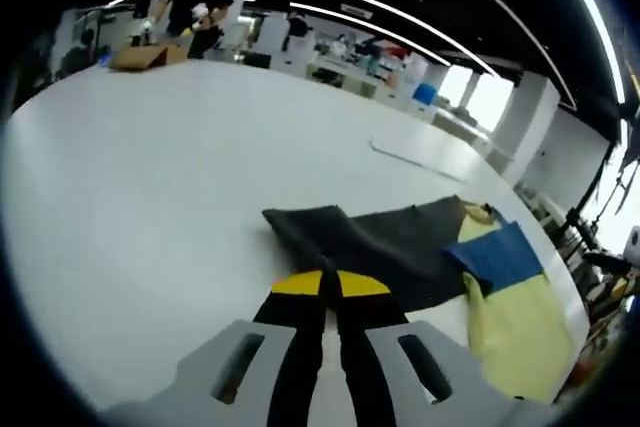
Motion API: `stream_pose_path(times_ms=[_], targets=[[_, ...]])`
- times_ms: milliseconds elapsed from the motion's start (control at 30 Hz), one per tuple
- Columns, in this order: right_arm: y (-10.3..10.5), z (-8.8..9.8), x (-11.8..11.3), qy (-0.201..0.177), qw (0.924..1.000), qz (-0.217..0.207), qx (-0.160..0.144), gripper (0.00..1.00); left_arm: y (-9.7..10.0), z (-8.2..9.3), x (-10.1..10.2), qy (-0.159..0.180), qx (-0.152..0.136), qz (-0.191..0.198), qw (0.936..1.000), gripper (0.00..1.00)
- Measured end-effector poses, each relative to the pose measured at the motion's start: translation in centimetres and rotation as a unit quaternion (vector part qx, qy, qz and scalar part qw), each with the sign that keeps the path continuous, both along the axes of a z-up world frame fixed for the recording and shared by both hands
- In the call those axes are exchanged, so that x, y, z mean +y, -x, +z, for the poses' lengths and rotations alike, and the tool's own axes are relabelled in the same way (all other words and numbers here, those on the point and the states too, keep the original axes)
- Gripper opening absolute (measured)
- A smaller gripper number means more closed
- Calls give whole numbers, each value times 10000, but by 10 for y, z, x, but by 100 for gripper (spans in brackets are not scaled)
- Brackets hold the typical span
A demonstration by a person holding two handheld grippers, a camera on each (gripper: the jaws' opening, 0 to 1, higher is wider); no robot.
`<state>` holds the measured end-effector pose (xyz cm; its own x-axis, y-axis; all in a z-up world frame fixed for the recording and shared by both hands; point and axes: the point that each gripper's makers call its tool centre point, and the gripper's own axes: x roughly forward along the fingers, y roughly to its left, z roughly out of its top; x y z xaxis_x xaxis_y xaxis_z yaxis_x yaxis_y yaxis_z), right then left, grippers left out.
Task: Fold the garment on the visible template until the final outline fits inside the template.
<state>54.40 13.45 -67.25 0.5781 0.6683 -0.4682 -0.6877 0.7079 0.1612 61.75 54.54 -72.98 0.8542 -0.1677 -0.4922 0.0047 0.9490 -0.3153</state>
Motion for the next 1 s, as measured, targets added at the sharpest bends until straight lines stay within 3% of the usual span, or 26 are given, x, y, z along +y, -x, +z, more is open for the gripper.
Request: stream_pose_path(times_ms=[367,1000], targets=[[2,0,0,12,10000,19,-6,99,-26,43,-47,111,-567,-588,9966,1],[4,-3,-6,50,10000,-36,16,99,-71,98,-151,348,-1203,-1701,9774,1]])
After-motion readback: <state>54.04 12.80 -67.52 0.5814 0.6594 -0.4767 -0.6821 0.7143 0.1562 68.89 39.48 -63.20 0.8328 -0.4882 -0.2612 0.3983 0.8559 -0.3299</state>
